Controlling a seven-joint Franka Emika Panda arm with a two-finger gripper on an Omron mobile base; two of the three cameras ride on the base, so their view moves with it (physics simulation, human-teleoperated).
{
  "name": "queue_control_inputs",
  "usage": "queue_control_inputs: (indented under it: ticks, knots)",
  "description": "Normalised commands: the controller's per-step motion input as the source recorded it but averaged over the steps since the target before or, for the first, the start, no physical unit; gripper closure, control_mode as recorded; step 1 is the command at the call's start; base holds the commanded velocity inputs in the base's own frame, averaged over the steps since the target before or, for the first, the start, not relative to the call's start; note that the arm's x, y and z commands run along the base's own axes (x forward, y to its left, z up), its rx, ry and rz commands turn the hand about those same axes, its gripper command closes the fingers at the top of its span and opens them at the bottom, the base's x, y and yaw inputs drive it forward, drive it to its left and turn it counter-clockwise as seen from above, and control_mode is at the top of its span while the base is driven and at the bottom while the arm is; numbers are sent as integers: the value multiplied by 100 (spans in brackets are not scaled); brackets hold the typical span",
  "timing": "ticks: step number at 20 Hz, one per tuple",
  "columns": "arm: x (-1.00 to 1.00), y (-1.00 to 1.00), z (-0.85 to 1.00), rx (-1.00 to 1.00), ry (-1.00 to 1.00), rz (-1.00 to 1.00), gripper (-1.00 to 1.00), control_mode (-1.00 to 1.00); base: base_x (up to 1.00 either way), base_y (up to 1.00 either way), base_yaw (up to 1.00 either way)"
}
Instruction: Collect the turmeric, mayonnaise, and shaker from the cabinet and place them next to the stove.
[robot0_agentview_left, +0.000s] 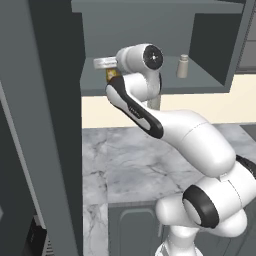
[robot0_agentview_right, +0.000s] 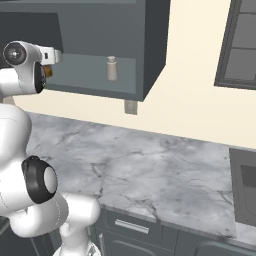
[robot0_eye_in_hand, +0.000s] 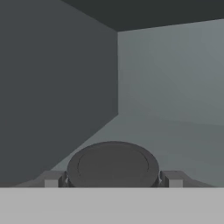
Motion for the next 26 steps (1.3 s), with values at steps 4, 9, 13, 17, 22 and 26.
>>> queue_control_inputs:
  ticks: [4, 9, 13, 17, 22, 26]
  knots:
    - [-6, 0, 0, 0, -1, 0, 100, -100, 0, 0, 0]
    - [-46, 0, 0, 0, -11, 0, 100, -100, 0, 0, 0]
    - [-65, -6, 0, 0, -15, 0, 100, -100, 0, 0, 0]
    - [-76, -13, 0, 0, -18, 0, 100, -100, 0, 0, 0]
    - [-74, -14, 0, 1, -16, 0, 100, -100, 0, 0, 0]
    - [-66, -26, 0, 5, -12, 0, 100, -100, 0, 0, 0]
